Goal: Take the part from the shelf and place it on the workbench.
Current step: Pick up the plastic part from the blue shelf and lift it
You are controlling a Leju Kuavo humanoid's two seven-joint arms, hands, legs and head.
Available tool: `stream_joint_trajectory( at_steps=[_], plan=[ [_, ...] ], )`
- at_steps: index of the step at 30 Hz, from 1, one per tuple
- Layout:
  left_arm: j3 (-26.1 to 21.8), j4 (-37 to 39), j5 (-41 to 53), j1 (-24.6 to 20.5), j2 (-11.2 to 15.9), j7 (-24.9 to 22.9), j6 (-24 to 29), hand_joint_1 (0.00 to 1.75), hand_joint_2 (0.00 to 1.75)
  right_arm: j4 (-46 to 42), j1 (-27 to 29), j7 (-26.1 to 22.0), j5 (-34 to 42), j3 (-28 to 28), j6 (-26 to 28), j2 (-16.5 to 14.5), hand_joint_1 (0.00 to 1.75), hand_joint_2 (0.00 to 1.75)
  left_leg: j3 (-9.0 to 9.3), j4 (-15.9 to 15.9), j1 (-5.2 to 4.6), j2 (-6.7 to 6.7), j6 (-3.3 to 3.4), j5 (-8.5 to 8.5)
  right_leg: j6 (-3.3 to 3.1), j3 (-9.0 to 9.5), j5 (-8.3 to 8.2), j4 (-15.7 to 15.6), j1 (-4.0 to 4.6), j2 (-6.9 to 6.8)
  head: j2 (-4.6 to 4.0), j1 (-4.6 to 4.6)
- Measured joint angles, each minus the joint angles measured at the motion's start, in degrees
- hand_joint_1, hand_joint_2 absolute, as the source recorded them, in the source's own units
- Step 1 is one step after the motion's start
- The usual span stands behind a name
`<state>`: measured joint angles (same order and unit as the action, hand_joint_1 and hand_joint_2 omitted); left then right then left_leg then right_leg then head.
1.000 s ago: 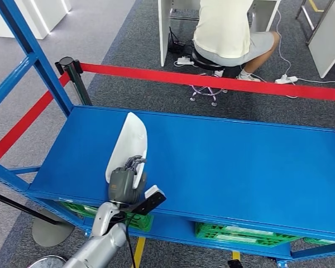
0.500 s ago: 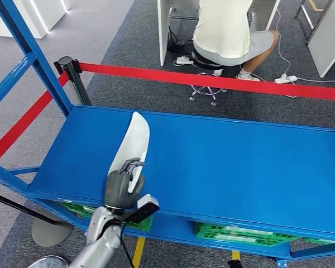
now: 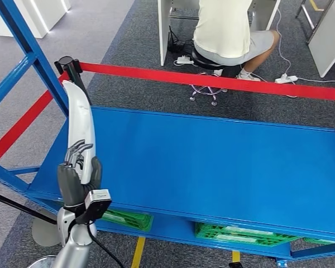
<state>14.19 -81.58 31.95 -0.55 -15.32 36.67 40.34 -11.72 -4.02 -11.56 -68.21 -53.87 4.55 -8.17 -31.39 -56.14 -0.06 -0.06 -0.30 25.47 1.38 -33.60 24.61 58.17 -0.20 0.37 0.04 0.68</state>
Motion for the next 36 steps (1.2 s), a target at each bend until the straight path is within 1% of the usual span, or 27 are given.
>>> stream_joint_trajectory(
  at_steps=[4,7,9,14,17,22,25,30,36],
  plan=[
    [0.0,-5.3,-2.7,1.8,0.5,0.1,-0.1,1.75,1.75,0.0,0.2,-0.1,0.3,-0.3,0.0,0.0,0.0,1.75,0.0,0.0,0.0,0.0,0.01,0.01,0.0,0.0,0.0,0.0,0.0,0.0,0.01,0.0],
    [0.0,-7.6,-4.1,2.6,0.8,0.5,-0.1,1.75,1.75,0.0,0.2,-0.1,0.3,-0.3,0.0,0.0,0.0,1.75,0.0,0.0,0.0,0.0,0.01,0.0,0.0,0.0,0.0,0.0,0.0,0.0,0.01,-0.01],
    [0.0,-9.0,-6.8,3.0,1.1,0.6,-0.1,1.75,1.75,0.0,0.2,-0.1,0.4,-0.4,0.1,0.0,0.0,1.75,0.0,0.0,0.0,0.0,0.01,0.0,0.0,0.0,0.0,0.0,0.0,0.0,0.01,-0.01],
    [0.1,-12.6,-12.9,3.9,3.3,0.6,-0.1,1.75,1.75,0.0,0.2,-0.6,0.4,-0.9,0.2,0.0,0.0,1.75,0.01,0.0,0.01,0.0,0.01,0.0,0.0,0.0,0.0,0.0,0.01,-0.01,0.01,0.0],
    [0.0,-14.0,-13.7,4.3,4.3,0.6,-0.2,1.75,1.75,0.0,0.2,-0.6,0.4,-1.2,0.2,0.0,0.0,1.75,0.0,0.0,0.01,0.0,0.01,0.0,0.0,0.0,0.0,0.0,0.01,0.0,0.01,0.0],
    [-0.4,-16.0,-13.6,4.9,5.0,1.8,-0.2,1.75,1.75,0.0,0.2,-0.7,0.4,-1.2,0.3,0.0,0.0,1.75,-0.01,0.0,0.0,0.0,0.01,0.01,0.0,0.0,0.0,0.0,0.0,0.0,0.01,0.0],
    [-1.9,-18.0,-12.8,5.5,5.7,1.9,-0.2,1.75,1.75,0.0,0.2,-1.0,0.4,-1.3,0.3,0.0,0.0,1.75,-0.01,0.0,0.0,0.0,0.01,0.01,0.0,0.0,0.0,0.0,0.0,0.01,0.01,0.01],
    [-6.1,-21.5,-12.3,6.2,7.5,1.6,-0.2,1.75,1.75,0.0,0.2,-1.1,0.6,-1.4,0.2,0.0,0.0,1.75,0.0,0.0,0.01,0.0,0.0,0.0,0.0,-0.01,0.01,0.0,0.04,0.01,0.01,0.01],
    [-8.1,-23.2,-12.4,6.5,8.7,1.4,-0.2,1.75,1.75,0.0,0.2,-1.1,0.6,-1.7,0.2,0.0,0.0,1.75,0.0,0.0,0.02,0.0,0.0,0.0,-0.01,0.0,0.01,0.0,0.04,0.0,0.01,0.0]
  ],
)
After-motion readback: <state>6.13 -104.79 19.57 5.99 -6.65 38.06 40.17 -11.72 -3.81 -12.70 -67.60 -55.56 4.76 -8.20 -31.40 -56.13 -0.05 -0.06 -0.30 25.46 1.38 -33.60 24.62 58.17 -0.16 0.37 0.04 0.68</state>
